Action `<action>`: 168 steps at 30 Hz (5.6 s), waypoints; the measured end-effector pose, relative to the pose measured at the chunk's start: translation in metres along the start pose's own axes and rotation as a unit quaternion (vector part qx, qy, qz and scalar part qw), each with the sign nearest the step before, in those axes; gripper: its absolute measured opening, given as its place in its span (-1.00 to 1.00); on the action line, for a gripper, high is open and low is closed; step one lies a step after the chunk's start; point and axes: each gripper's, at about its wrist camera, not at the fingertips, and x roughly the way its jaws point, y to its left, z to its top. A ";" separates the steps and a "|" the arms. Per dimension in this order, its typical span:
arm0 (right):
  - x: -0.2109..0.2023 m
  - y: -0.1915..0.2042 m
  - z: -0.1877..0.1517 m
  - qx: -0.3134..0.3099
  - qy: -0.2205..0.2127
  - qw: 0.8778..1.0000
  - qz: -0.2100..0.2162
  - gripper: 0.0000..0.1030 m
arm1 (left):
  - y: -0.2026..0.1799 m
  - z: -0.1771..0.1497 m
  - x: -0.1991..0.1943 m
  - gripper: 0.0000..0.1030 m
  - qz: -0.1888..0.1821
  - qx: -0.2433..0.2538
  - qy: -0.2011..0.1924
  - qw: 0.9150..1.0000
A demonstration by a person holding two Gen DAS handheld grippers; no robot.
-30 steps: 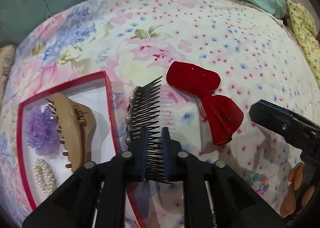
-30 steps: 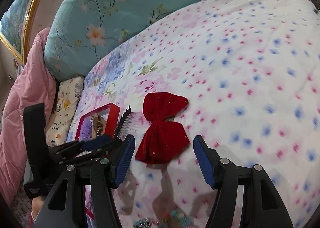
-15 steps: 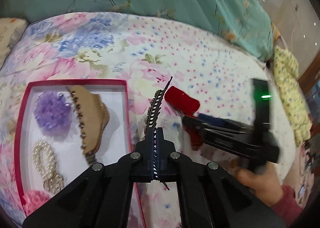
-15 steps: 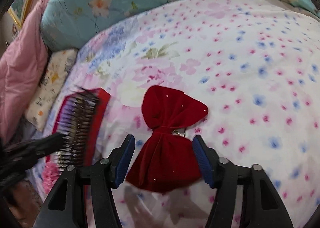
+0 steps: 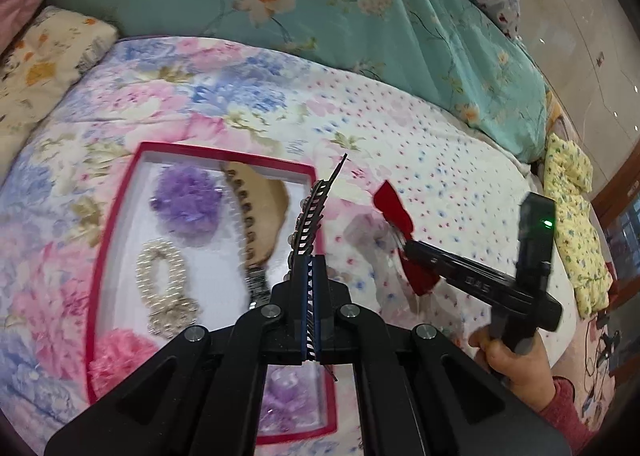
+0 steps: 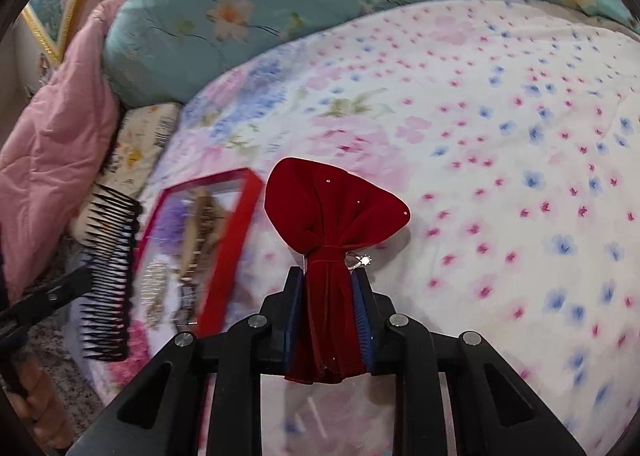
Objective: Organize jewelry
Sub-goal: 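Carry the comb and red bow into the red box and open both tools, then withdraw both tools toward the green keychain and beaded bracelet, then grasp the green braided keychain with the right tool while the left tool grasps the beaded bracelet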
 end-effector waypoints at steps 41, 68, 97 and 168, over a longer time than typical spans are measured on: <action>0.063 0.152 -0.020 -0.086 0.033 0.995 0.048 -0.53 | 0.111 0.002 0.009 -1.00 0.106 -0.039 -0.016 0.993; 0.095 0.154 -0.012 -0.081 0.049 0.994 0.056 -0.30 | 0.113 0.001 0.047 -0.97 0.117 -0.033 0.021 0.992; 0.022 0.139 -0.018 -0.058 0.007 0.995 0.081 0.03 | 0.097 -0.016 0.001 0.11 0.101 -0.060 0.001 0.993; -0.093 -0.002 -0.161 -0.057 0.031 0.994 -0.087 -0.82 | -0.073 -0.169 0.033 0.24 -0.017 0.076 0.147 0.986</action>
